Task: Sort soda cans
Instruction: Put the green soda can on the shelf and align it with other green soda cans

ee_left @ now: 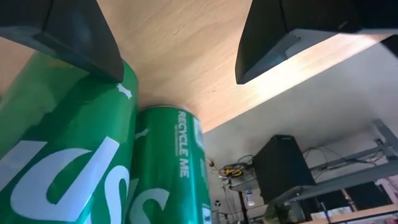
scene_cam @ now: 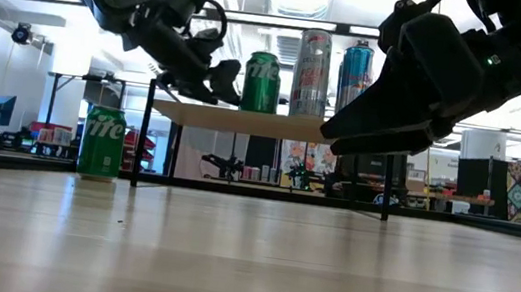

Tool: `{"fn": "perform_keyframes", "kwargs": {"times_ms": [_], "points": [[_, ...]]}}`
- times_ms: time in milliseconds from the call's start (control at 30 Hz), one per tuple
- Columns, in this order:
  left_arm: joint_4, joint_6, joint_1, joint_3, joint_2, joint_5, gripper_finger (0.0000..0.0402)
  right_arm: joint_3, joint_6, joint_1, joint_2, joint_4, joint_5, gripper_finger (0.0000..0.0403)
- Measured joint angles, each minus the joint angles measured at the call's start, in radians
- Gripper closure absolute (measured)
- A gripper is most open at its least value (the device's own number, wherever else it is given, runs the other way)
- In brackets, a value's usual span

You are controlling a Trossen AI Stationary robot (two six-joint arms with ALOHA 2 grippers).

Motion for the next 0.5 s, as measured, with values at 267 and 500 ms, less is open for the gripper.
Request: {"fn": "perform_keyframes", "kwargs": {"times_ms": [267,500], "points": [[-0.039,0.049,-0.002,0.0,-0.032,0.064,0.0106,0.0,-0.001,0.0,0.0,-0.001,0.0,0.0058],[-0.361,0.082,-0.006,0.0,-0.222,0.062,0.0107,0.0,-0.007,0.002,-0.008,-0.006,0.0,0.0058]]}}
